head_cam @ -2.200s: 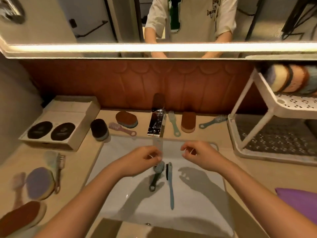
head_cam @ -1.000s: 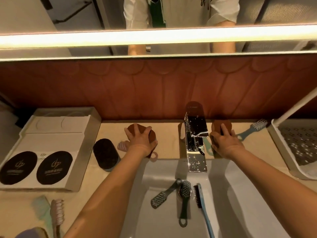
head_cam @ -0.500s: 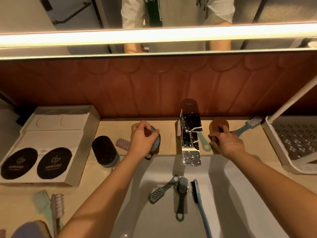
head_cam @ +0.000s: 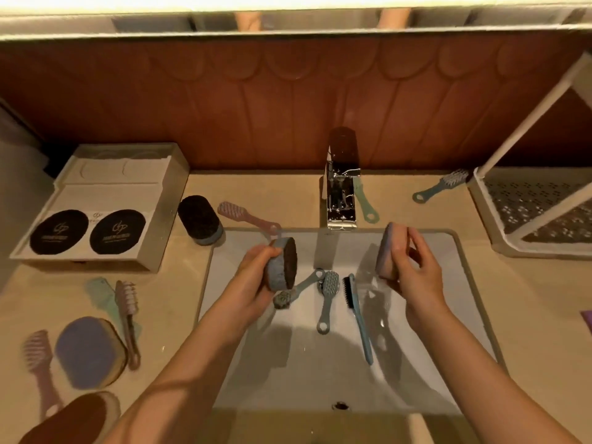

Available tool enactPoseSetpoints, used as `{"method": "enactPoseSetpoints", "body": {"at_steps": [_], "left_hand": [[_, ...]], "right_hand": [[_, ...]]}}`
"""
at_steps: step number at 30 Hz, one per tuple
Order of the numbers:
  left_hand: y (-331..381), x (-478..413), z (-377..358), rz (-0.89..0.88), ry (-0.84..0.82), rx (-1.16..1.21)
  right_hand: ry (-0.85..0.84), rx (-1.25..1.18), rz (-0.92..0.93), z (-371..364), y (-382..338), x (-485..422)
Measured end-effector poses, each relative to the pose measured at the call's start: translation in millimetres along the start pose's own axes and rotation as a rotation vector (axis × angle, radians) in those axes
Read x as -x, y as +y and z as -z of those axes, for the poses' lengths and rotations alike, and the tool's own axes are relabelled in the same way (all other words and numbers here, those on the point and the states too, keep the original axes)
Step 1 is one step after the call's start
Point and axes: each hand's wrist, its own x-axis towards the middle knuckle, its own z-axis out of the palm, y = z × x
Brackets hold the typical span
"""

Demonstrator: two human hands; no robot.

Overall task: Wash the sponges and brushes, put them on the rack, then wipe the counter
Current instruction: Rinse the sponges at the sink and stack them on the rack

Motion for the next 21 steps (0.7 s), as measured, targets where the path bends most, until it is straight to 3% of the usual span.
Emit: {"method": "enactPoseSetpoints", "body": {"at_steps": [4, 8, 11, 17, 21], "left_hand": [[-42.8, 14.2, 2.9, 0.100, -0.004, 0.015], [-73.8, 37.8, -7.4, 0.067, -0.055, -0.018], [-90.4, 51.2, -18.8, 0.028, -0.037, -0.040], [-90.6, 71.4, -25.9, 0.211, -0.100, 0.235], [-83.9, 72.3, -24.2, 0.141, -0.069, 0.179]], "right_hand": [[-0.138, -0.072, -0.237, -3.9, 14.6, 46.0], [-0.268, -0.094, -0.291, -13.3, 25.6, 81.3], [-0.243, -0.096, -0.329, -24.4, 32.5, 96.4], [-0.258, -0.062, -0.241, -28.2, 36.9, 108.1], [-0.322, 0.039, -0.138, -26.7, 42.4, 108.4]]}}
